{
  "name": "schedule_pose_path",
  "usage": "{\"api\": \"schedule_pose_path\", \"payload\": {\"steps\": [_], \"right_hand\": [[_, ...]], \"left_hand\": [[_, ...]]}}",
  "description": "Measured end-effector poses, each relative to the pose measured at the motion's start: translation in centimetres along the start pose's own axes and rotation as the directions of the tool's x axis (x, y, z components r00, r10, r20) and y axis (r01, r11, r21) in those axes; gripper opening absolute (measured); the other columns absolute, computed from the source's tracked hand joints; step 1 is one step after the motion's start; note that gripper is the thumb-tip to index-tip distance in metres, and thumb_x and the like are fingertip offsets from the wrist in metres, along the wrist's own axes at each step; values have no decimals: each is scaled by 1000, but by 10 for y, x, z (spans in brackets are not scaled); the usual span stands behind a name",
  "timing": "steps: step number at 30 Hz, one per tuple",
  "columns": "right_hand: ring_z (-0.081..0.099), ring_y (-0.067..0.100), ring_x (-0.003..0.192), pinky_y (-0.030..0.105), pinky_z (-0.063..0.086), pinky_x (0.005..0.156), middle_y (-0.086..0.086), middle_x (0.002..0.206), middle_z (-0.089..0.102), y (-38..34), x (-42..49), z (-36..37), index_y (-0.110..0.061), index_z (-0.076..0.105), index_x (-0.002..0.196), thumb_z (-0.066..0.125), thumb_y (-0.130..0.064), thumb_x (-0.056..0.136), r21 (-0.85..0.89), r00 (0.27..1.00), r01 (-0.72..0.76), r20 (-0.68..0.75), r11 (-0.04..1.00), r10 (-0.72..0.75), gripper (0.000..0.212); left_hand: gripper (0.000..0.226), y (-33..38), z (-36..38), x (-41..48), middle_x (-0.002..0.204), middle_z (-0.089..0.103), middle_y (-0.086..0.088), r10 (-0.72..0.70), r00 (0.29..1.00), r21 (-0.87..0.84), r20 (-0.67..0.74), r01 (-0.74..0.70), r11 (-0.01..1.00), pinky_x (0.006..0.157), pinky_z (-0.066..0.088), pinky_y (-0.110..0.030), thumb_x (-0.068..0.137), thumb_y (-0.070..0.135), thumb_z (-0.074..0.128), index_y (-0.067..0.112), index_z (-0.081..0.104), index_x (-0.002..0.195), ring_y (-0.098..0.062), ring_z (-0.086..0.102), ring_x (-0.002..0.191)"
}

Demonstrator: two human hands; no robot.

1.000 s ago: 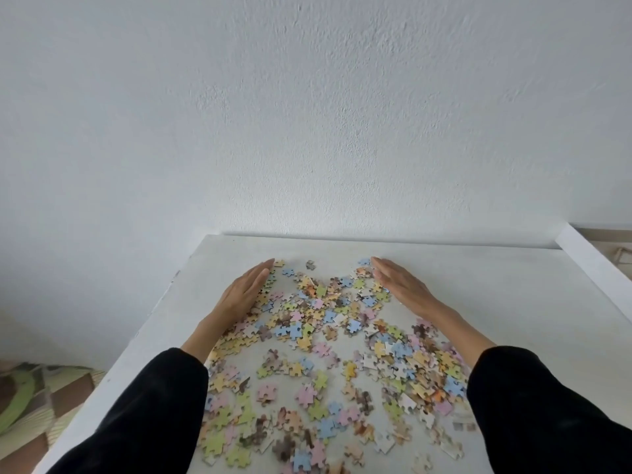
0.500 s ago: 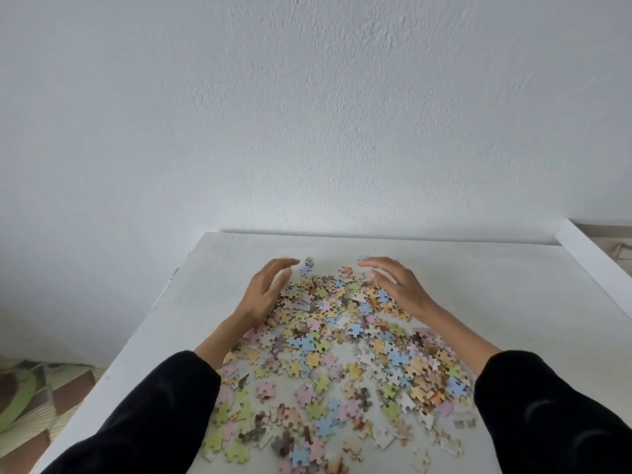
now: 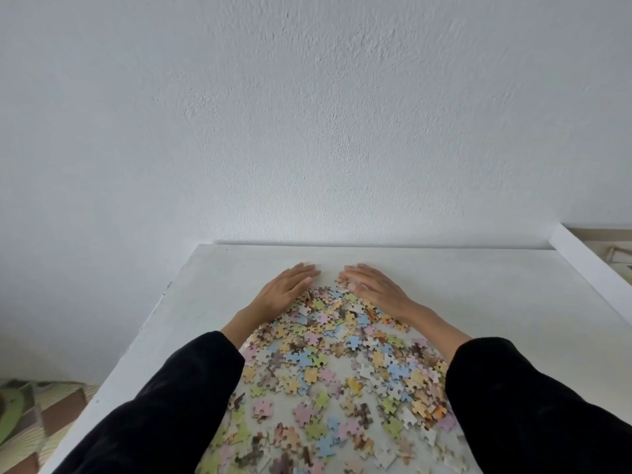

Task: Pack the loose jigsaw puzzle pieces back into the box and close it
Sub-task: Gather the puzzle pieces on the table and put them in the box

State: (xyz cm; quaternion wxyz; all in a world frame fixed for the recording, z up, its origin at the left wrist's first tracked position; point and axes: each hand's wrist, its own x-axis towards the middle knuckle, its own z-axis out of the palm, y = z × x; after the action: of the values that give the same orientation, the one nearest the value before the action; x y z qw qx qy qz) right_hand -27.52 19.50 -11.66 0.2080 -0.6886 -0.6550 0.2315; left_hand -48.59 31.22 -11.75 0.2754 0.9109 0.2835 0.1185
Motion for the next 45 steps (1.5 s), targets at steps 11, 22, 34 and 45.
{"api": "schedule_pose_path", "payload": {"steps": [11, 22, 34, 45], "right_hand": [[7, 13, 144, 36, 7, 116, -7, 154, 19, -15, -23, 7, -30, 29, 142, 33, -43, 96, -134, 997, 52, 66, 990, -43, 48], [25, 19, 139, 34, 20, 110, 0, 150, 30, -63, -100, -3, -25, 29, 143, 39, -41, 96, -77, 993, 11, -113, 997, -20, 51], [6, 11, 143, 36, 1, 118, -8, 154, 18, -93, -237, 71, -34, 22, 143, 21, -72, 75, -50, 969, -116, -226, 992, 102, 78], [-38, 15, 133, 33, -26, 110, 0, 147, -36, -122, -264, 109, -37, -28, 138, 11, -80, 71, -352, 980, -163, -164, 922, 111, 88]], "left_hand": [[70, 15, 8, -24, 149, 34, 10, 79, 994, 30, 74, -81, 996, 115, 13, -30, 83, 65, 14, 30, 43, 136, -3, 20, 139], [86, 39, -5, -77, 147, 37, 1, 89, 994, 55, -65, -85, 995, 115, 17, -47, 76, 79, 12, 25, 46, 134, -14, 28, 138], [72, 32, 19, -126, 151, 28, -2, 60, 994, 247, -93, -35, 968, 113, 26, -40, 88, 62, 14, 20, 36, 141, -18, 30, 138], [49, 27, 22, -125, 153, 23, -1, 46, 996, 285, -75, -23, 958, 114, 22, -41, 98, 44, 27, 22, 33, 142, -19, 24, 140]]}}
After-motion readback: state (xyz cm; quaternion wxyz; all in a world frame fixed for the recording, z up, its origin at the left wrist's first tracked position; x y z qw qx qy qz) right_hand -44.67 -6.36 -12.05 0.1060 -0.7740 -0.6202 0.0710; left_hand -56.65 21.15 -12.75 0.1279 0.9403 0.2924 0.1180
